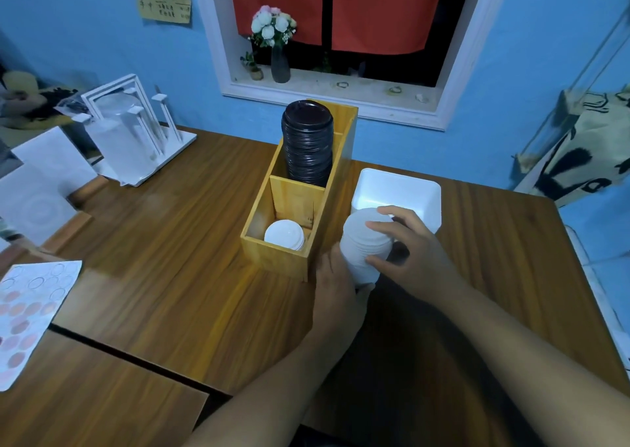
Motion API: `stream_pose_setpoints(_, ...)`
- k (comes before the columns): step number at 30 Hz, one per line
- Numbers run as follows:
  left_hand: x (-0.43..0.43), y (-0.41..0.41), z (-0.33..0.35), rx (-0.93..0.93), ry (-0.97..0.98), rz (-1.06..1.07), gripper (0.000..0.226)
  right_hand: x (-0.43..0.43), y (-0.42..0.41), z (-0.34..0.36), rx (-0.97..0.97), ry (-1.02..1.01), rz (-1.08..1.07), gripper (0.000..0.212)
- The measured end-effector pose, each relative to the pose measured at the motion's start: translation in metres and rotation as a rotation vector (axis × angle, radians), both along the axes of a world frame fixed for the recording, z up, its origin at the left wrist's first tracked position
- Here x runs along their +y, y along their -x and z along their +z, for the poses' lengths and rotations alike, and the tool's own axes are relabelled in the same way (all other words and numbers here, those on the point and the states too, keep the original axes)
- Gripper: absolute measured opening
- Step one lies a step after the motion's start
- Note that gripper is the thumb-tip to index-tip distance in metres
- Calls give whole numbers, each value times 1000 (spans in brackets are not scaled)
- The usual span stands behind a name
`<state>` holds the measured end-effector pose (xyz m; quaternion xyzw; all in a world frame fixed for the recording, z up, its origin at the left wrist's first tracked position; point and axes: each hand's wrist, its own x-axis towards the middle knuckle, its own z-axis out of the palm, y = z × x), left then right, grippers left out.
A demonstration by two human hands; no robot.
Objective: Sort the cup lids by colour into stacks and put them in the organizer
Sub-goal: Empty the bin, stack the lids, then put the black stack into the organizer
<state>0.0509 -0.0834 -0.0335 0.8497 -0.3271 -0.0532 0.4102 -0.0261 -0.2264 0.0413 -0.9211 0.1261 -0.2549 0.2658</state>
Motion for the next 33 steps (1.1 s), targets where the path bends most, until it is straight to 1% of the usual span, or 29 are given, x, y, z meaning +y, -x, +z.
stream_pose_setpoints(2,5,8,10,-39,51,-14,92,2,7,15,-5,16,0,54)
stream_pose_setpoints(6,15,5,47,-48,154,10,86,14,6,52,-72,45,-1,55)
stream_pose_setpoints(10,33,-26,84,-109,192,51,85,27,-25,84,-146,-5,97,51)
stream_pose_setpoints(14,54,-71,98,-109,104,133,89,44,-82,92,-99,44,136,54)
stream_pose_setpoints(18,64,-104,93,-22,42,181,95,56,-125,75,-73,65,202,51)
stream_pose_setpoints(20,61,-109,94,-31,34,204,103,55,-133,67,-74,63,215,51)
stream_pose_setpoints(23,52,-107,94,-98,2,240,115,44,-135,61,-79,15,215,51)
stream_pose_setpoints(26,43,-104,89,-149,-72,289,120,36,-133,52,-76,-3,233,51)
stream_pose_setpoints(28,38,-103,90,-96,-116,320,122,36,-133,46,-66,16,226,51)
stream_pose_setpoints(30,36,-102,92,-56,-144,337,119,36,-135,44,-65,32,213,52)
stream_pose_setpoints(33,38,-103,91,-77,-120,318,99,36,-137,39,-47,65,231,51)
